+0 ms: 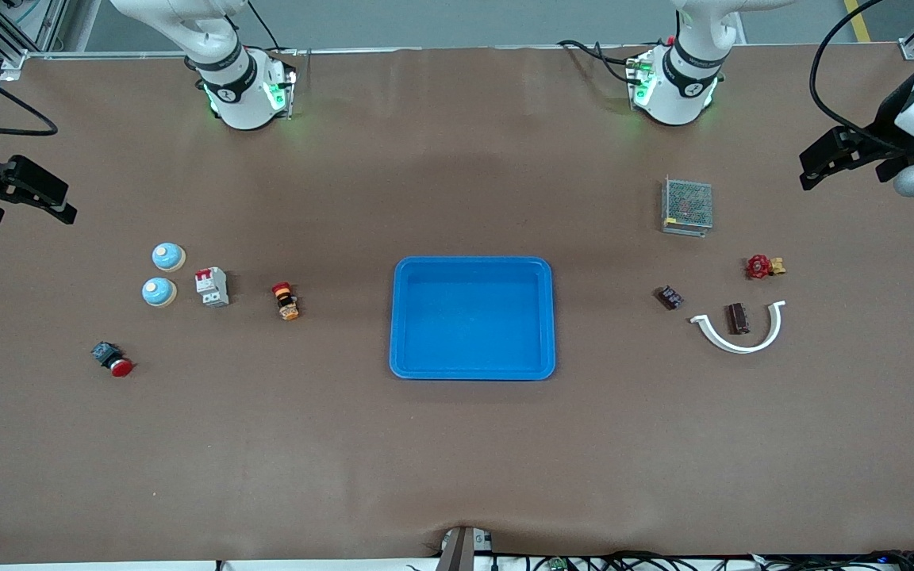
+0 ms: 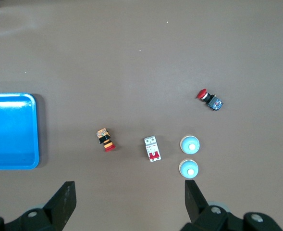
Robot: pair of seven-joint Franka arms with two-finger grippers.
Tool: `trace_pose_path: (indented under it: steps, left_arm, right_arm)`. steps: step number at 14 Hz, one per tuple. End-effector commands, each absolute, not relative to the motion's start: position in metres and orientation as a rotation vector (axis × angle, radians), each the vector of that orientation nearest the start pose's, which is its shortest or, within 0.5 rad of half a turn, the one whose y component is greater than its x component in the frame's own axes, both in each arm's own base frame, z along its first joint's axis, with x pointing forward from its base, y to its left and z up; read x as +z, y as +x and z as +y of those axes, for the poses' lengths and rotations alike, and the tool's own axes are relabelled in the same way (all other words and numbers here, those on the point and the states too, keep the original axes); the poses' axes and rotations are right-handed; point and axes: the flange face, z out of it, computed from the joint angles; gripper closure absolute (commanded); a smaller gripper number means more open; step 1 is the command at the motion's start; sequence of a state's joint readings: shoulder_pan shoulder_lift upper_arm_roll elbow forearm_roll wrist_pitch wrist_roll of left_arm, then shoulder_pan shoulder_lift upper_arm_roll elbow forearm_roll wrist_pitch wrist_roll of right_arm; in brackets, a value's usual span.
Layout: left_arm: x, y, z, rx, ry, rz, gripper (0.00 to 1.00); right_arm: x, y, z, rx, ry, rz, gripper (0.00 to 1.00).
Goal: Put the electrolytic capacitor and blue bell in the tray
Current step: 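Reach the right gripper to a blue bell while the left gripper reaches a capacitor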
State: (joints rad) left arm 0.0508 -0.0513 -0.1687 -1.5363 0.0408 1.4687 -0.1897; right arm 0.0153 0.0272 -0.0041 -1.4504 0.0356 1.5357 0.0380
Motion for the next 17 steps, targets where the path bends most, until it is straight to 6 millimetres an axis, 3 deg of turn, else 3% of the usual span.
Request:
trace_pose_path:
  steps: [1,6,10,13,17]
  left_arm:
    - [0.670,0.518,-0.059,0.007,-3.092,-0.109,0.00]
    - [0.669,0.523,-0.050,0.008,-3.095,-0.121,0.00]
    - [0.641,0.532,-0.033,0.093,-3.096,-0.175,0.00]
    - [0.610,0.544,-0.023,0.140,-3.097,-0.225,0.00]
    - [0.557,0.553,-0.008,0.137,-3.098,-0.266,0.00]
  right_arm:
    - [0.665,0.561,0.010,-0.099,-3.113,0.050,0.00]
    - [0.665,0.561,0.009,-0.094,-3.114,0.052,0.00]
    - [0.657,0.562,0.005,-0.073,-3.115,0.062,0.00]
    - [0.628,0.567,0.004,-0.035,-3.116,0.067,0.00]
    - [0.551,0.576,-0.004,-0.002,-3.118,0.090,0.00]
